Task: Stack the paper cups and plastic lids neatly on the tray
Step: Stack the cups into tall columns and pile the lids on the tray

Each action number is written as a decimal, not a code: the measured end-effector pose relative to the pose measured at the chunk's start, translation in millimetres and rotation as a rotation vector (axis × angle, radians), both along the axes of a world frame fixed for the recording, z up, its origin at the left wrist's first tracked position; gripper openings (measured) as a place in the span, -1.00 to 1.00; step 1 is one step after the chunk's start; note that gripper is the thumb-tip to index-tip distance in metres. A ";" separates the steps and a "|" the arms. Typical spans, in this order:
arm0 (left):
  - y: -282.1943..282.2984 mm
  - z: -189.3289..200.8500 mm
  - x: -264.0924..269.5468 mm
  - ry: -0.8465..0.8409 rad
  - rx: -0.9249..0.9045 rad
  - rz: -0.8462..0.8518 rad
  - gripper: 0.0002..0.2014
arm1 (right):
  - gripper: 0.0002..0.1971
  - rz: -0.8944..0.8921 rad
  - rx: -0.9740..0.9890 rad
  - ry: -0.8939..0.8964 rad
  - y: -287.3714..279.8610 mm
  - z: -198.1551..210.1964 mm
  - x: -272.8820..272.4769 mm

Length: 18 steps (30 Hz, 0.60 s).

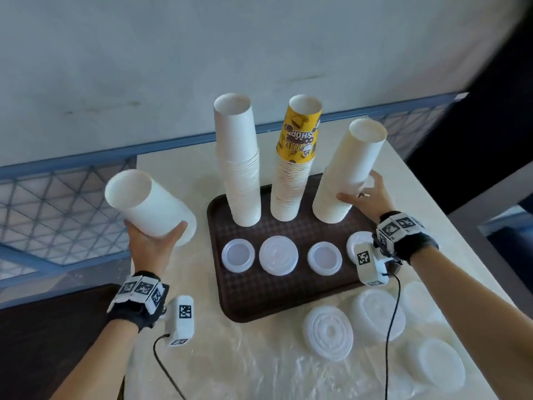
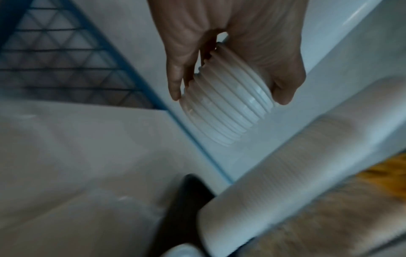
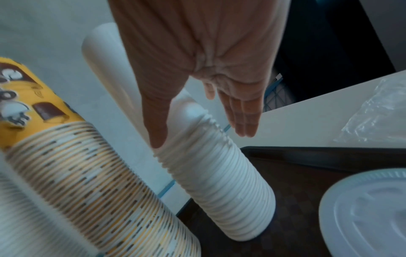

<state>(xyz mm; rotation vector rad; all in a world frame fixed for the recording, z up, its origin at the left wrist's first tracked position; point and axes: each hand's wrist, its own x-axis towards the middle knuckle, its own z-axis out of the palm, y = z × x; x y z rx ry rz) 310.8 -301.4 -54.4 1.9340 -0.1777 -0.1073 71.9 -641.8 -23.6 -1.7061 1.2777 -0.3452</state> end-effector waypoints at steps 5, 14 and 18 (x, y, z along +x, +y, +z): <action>-19.7 100.2 -48.9 -0.206 -0.294 -0.267 -0.42 | -0.04 0.014 -0.014 0.003 18.6 27.4 -33.4; -153.3 220.6 -151.3 -0.309 -0.337 -0.717 -0.28 | -0.46 0.137 -0.067 0.079 48.9 42.1 -169.8; -219.5 219.9 -164.9 -0.289 -0.269 -0.691 -0.08 | -0.49 0.121 -0.106 0.165 44.3 31.7 -228.7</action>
